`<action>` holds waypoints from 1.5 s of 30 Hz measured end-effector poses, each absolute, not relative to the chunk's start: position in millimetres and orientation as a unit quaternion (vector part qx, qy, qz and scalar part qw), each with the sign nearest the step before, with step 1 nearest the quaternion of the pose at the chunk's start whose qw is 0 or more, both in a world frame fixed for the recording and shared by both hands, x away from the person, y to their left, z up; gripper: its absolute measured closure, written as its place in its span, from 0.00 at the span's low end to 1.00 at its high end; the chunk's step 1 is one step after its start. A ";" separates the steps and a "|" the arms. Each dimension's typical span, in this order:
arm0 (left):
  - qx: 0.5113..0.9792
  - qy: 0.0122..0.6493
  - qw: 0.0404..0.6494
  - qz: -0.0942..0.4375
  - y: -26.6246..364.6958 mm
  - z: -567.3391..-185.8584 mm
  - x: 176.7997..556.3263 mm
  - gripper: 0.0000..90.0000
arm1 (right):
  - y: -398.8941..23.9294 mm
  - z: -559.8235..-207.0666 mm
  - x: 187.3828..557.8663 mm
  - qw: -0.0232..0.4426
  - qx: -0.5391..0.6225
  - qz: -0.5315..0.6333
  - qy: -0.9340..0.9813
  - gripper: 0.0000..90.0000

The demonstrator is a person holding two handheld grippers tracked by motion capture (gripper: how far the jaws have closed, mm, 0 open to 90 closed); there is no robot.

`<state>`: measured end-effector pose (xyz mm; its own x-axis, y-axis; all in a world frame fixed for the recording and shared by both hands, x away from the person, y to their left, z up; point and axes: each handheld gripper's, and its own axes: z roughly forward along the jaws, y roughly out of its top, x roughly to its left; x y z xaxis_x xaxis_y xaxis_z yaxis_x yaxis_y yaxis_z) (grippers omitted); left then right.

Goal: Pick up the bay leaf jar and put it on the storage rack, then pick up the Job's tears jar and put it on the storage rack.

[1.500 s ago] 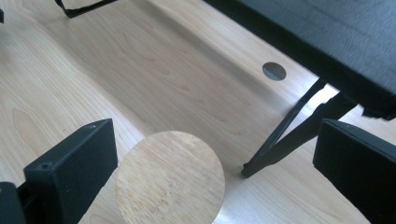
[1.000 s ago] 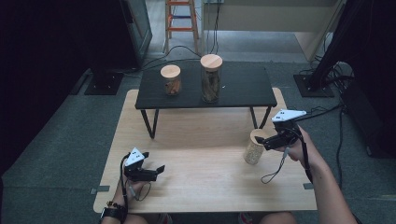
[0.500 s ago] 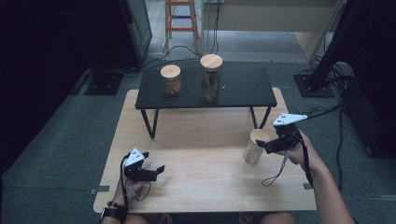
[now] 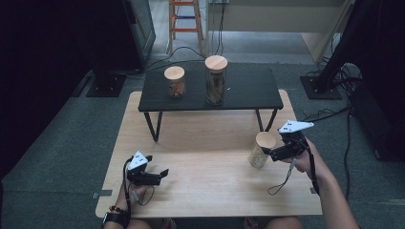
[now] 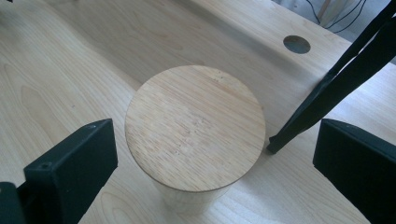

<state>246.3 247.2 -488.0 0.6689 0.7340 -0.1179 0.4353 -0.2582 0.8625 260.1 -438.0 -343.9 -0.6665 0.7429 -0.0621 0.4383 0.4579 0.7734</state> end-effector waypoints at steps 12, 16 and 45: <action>0.778 0.376 0.479 0.156 246.8 -488.0 246.3 0.02 | -439.2 -354.0 257.3 0.196 0.354 0.380 0.832 0.00; 0.778 0.376 0.479 0.156 246.7 -487.9 246.2 0.02 | -438.0 -358.6 256.5 0.197 0.354 0.376 0.833 0.00; 0.777 0.377 0.481 0.155 247.7 -488.4 246.7 0.02 | -439.0 -375.4 252.0 0.200 0.358 0.372 0.833 0.00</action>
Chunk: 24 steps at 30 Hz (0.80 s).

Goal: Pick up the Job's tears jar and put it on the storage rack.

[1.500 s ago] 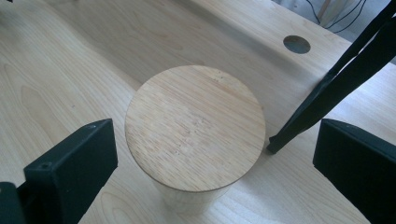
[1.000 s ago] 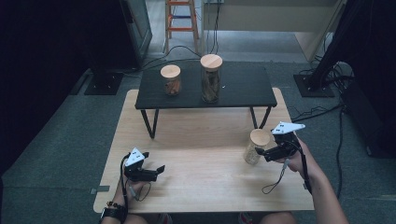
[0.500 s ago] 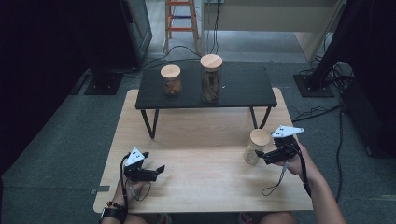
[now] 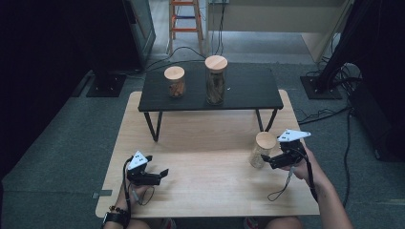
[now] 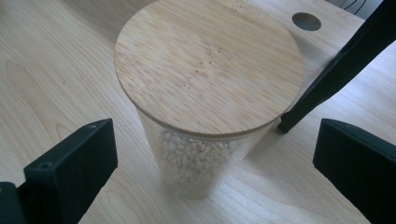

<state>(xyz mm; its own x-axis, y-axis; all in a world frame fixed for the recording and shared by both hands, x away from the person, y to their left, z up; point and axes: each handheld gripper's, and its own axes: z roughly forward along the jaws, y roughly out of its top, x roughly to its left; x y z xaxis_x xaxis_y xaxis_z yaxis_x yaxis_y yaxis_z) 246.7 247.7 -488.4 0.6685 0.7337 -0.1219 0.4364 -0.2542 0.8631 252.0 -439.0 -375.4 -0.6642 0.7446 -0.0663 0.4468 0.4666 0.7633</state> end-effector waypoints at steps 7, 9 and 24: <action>0.776 0.377 0.481 0.154 247.8 -488.5 246.7 0.02 | -438.5 -381.6 250.9 0.198 0.362 0.373 0.831 0.00; 0.777 0.376 0.481 0.154 248.0 -488.2 246.8 0.02 | -439.1 -384.1 250.3 0.196 0.364 0.375 0.829 0.00; 0.778 0.376 0.480 0.154 247.7 -488.0 247.3 0.02 | -438.6 -394.8 249.4 0.194 0.361 0.396 0.822 0.01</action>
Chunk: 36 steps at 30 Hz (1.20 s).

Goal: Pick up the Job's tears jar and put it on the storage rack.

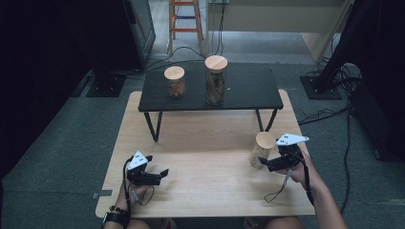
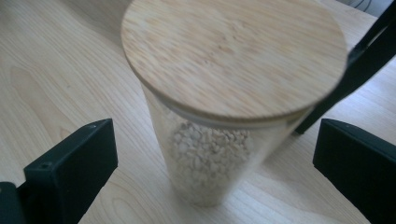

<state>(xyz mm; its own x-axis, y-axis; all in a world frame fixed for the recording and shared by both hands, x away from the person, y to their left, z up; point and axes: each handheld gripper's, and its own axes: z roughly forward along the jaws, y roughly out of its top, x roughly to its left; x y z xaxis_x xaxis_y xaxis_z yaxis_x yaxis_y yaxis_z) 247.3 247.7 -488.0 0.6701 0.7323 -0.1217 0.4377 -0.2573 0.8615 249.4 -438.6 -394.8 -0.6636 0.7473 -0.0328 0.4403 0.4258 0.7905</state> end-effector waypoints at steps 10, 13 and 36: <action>0.778 0.377 0.480 0.153 247.7 -487.9 247.4 0.02 | -431.8 -391.7 253.0 0.199 0.359 0.396 0.821 0.05; 0.778 0.376 0.480 0.154 247.8 -488.0 247.2 0.02 | -428.7 -391.4 253.7 0.203 0.359 0.393 0.822 0.06; 0.777 0.376 0.481 0.153 248.4 -488.3 247.0 0.02 | -422.5 -388.0 261.2 0.204 0.369 0.392 0.818 0.26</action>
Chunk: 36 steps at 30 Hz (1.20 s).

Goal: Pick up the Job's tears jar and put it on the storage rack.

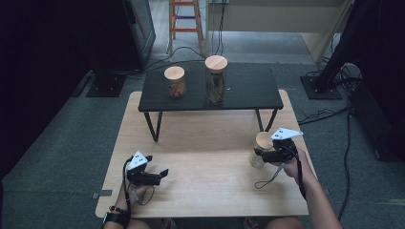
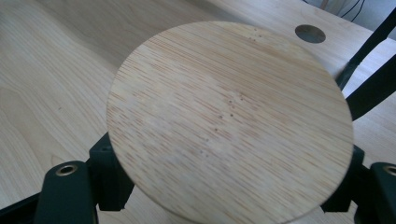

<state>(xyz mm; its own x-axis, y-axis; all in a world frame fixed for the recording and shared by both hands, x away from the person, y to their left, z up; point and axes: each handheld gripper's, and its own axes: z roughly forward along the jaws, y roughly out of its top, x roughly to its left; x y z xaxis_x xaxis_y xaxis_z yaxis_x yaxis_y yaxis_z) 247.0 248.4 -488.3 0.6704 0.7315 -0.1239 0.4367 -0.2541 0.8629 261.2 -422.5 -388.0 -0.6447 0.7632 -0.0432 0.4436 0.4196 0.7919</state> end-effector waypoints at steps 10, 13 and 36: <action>0.777 0.376 0.481 0.154 248.1 -488.3 246.9 0.02 | -422.0 -381.1 266.1 0.191 0.373 0.383 0.823 0.27; 0.777 0.376 0.481 0.154 248.1 -488.3 246.9 0.02 | -423.6 -380.6 267.0 0.188 0.369 0.385 0.825 0.28; 0.778 0.377 0.478 0.154 246.6 -487.7 247.1 0.02 | -422.2 -356.8 271.0 0.186 0.352 0.363 0.842 0.28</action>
